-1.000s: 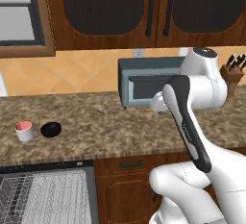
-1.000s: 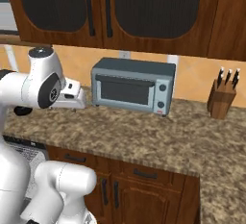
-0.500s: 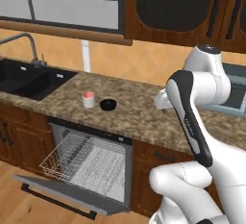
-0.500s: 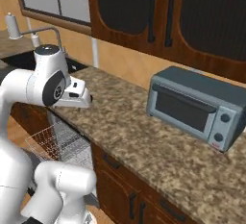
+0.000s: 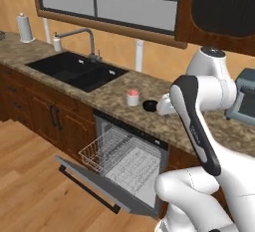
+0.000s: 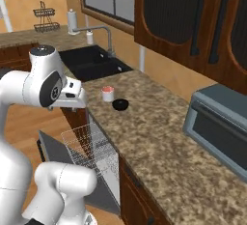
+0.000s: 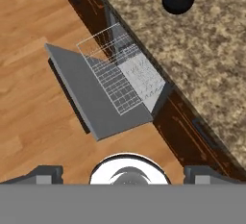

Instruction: Pick up the cup and bowl from the counter, place them in the dishwasher, and close the dishwasher door.

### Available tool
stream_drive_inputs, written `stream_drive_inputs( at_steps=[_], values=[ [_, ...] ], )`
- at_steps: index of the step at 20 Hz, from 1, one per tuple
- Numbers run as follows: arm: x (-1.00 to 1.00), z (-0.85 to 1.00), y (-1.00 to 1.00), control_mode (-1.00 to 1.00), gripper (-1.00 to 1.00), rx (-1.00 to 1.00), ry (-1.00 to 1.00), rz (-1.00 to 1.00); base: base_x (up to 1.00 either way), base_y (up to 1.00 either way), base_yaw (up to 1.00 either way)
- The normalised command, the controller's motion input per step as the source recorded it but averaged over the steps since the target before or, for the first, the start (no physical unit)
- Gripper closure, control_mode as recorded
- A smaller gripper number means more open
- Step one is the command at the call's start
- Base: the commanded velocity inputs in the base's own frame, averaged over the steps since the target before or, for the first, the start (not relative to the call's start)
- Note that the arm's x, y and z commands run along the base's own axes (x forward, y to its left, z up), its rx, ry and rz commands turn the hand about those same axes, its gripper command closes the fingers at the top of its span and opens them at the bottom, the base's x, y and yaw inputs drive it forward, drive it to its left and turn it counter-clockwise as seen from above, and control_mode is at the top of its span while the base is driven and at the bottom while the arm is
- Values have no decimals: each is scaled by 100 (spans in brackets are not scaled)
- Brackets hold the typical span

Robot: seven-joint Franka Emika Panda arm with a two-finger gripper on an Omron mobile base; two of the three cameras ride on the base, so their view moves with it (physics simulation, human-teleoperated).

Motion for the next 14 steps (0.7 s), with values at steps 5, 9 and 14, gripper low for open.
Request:
stream_drive_inputs(
  at_steps=[5,9,14],
  values=[
    [0,0,0,100,-100,0,0,0,68,0,21],
    [0,0,0,100,-100,0,0,0,34,0,23],
    [0,0,0,100,-100,0,0,0,3,-31,17]
  ],
)
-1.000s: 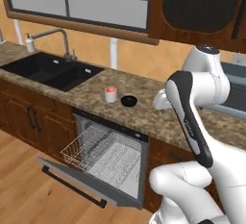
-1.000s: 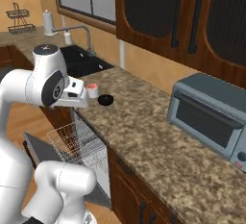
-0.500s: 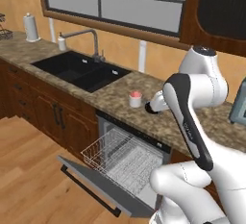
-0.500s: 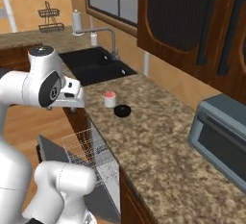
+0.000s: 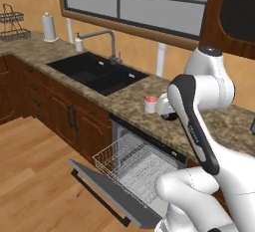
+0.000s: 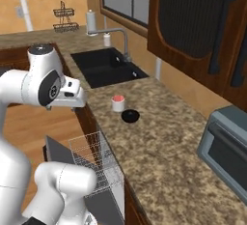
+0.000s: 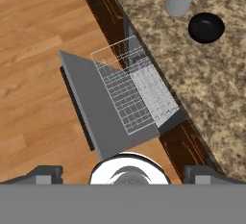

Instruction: Pick up the cup and bowl from the counter, place them in the dishwasher, and close the dishwasher door.

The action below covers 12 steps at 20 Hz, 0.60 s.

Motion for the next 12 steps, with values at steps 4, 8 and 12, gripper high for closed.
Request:
stream_drive_inputs(
  at_steps=[4,8,12],
  values=[
    [0,0,0,100,-100,0,0,0,1,-59,11],
    [0,0,0,100,-100,0,0,0,26,-30,16],
    [0,0,0,100,-100,0,0,0,56,-13,17]
  ],
)
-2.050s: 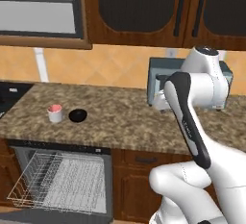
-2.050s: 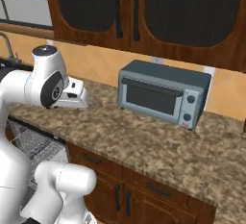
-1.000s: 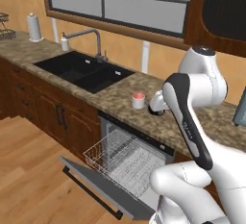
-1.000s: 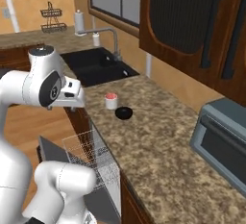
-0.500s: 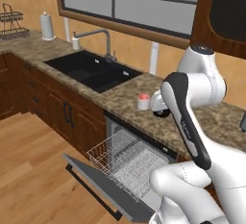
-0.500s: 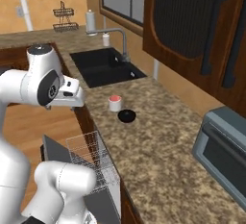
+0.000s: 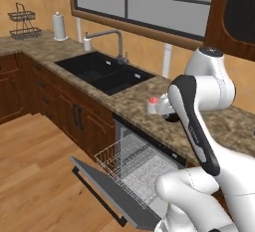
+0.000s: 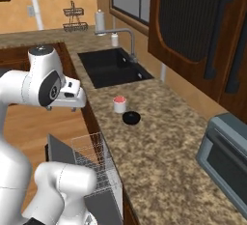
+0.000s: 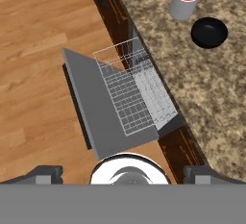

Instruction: Pick up the cup and bowl from the counter, place them in the dishwasher, and close the dishwasher door.

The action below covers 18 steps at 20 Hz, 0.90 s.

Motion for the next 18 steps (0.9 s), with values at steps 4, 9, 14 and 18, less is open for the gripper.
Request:
stream_drive_inputs(
  at_steps=[4,9,14,18],
  values=[
    [0,0,0,100,-100,0,0,0,67,-8,12],
    [27,-3,-5,-100,-100,0,3,3,41,-4,5],
    [72,-10,-44,-100,-100,2,6,-2,0,0,0],
    [67,-39,-6,-100,-100,0,2,-40,0,0,0]
  ],
)
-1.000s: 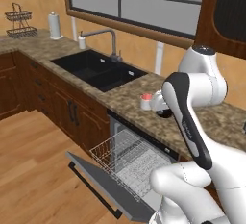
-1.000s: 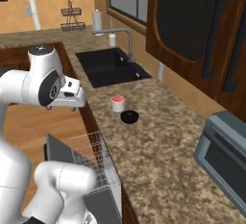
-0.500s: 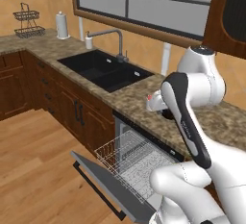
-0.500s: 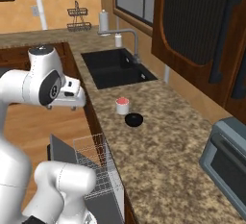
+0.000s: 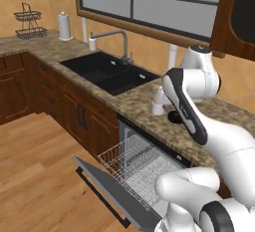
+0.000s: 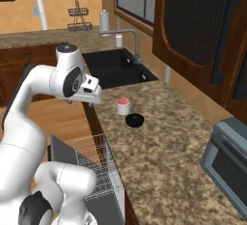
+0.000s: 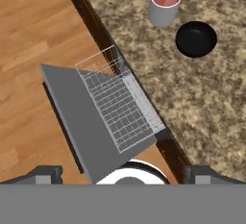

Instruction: Pick up the cup and bowl from the counter, place them in the dishwasher, and close the dishwasher door.

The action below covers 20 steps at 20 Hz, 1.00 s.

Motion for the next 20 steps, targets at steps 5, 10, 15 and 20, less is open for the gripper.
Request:
stream_drive_inputs(
  at_steps=[5,10,15,20],
  values=[
    [69,-33,-4,-100,-100,0,1,-10,0,0,0],
    [79,-36,-13,-100,-100,0,8,21,0,0,0],
    [71,-15,-1,-100,-100,-4,0,6,0,0,0],
    [64,-32,-1,-100,-100,-5,1,8,0,0,0]
  ],
)
